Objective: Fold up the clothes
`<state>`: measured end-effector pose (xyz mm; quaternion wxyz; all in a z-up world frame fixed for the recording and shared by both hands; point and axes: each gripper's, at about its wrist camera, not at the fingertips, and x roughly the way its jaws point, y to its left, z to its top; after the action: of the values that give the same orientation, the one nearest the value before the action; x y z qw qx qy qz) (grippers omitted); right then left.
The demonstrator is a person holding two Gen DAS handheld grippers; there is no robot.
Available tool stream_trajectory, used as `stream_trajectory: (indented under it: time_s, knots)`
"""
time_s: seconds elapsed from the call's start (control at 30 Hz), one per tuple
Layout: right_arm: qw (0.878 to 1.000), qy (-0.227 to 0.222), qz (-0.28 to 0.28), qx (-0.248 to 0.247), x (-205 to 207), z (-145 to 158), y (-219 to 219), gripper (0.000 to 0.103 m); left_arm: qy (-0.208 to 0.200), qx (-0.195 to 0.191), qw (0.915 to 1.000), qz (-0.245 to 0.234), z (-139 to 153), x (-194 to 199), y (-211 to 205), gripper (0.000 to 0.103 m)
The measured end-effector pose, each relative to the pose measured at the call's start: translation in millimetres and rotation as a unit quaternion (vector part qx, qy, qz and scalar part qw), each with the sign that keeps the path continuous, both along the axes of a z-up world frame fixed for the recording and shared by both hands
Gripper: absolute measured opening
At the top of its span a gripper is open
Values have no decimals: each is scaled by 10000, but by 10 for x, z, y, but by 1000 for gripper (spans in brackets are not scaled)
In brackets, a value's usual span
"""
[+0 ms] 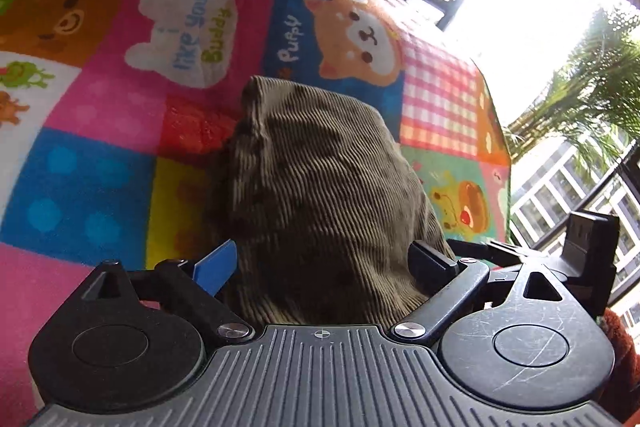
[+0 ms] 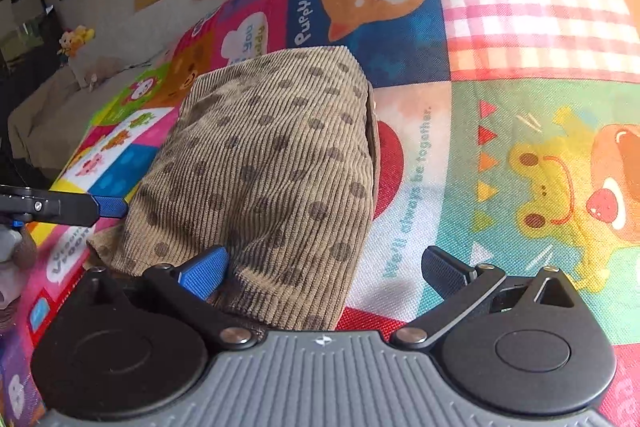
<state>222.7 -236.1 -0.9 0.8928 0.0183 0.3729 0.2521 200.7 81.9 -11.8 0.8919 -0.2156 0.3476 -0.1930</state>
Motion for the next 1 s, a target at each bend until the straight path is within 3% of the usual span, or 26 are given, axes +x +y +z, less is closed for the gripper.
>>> stream_trajectory:
  time_s: [0.13,0.2,0.23,0.33,0.4,0.53,0.63,0.73,0.87,1.0]
  knots:
    - [9994,-97,-191,277,25,12,-65,103,-78,25,9996,273,16,299,57,96]
    - [9985,-90,-309,439,60,0,-75,103,-153,269,9993,225,20,509,20,96]
    - [9981,-80,-351,504,72,-7,-71,103,-114,408,9989,186,9,604,-11,96]
    - [9973,-164,-383,611,77,14,-64,103,257,320,9992,15,-125,871,-25,93]
    - [9965,-280,-386,684,90,51,-88,103,300,117,9994,-109,-178,921,-38,92]
    - [9931,-419,-444,1003,235,133,-168,103,344,-481,9978,-303,-265,812,-65,81]
    - [9908,11,-404,1292,586,42,-173,103,360,-582,9974,-223,-296,768,-61,65]
    - [9862,463,-338,1554,866,-77,-118,92,372,-590,9975,-97,-304,752,-27,54]
    - [9757,749,-128,2055,967,-148,25,68,396,-859,9955,-20,-317,740,73,45]
    - [9794,641,20,1917,1012,-80,312,68,345,-962,9947,62,-257,745,252,42]
